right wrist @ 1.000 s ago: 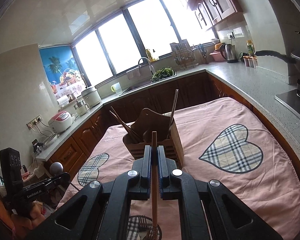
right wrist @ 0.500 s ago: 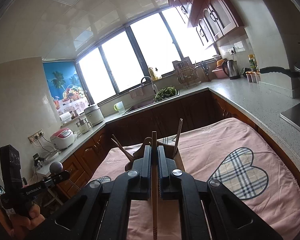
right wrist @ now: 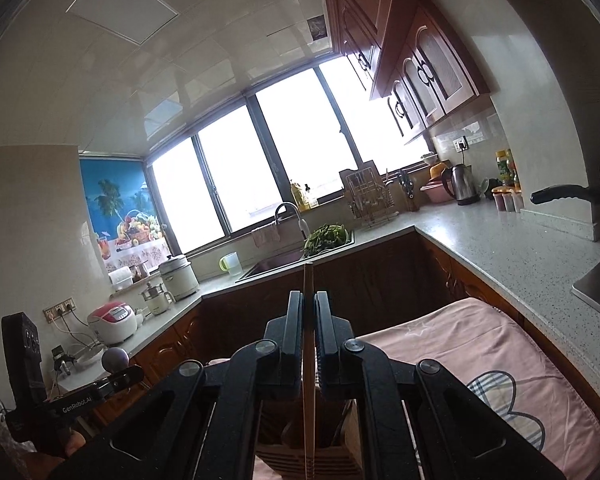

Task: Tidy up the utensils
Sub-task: 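Lift the spoon and chopstick and carry them over the wooden holder, then lower the spoon and chopstick into the holder and open both tools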

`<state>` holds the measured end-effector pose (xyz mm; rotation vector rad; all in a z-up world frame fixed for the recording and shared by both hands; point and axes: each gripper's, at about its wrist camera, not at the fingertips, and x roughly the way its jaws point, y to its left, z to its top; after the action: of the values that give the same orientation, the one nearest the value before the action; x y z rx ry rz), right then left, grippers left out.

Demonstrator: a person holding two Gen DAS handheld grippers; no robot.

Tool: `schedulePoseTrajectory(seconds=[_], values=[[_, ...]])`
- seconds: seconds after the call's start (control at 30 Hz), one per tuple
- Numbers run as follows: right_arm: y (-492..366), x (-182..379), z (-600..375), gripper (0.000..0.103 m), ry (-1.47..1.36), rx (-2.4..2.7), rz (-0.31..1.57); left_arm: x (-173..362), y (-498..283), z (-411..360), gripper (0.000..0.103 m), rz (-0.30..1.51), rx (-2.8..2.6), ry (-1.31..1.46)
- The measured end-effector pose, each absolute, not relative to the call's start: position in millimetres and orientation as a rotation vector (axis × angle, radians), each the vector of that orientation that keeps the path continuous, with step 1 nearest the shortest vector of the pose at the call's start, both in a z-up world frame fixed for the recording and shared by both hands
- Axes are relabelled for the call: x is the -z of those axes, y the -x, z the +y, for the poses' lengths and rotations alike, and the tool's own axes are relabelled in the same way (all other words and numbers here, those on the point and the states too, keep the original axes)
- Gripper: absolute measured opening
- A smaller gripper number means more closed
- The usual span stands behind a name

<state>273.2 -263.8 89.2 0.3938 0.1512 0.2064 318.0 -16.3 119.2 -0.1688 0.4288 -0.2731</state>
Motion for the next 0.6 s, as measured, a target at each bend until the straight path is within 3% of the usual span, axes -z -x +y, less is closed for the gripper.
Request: schedulePoseTrajectory(seconds=[0.6], values=[[-342.4,-27.6,-255.7,0.005,-0.410,-0.168,0.179,-57.4,-373.6,-28.7,0.002,0.515,0.249,0.173]])
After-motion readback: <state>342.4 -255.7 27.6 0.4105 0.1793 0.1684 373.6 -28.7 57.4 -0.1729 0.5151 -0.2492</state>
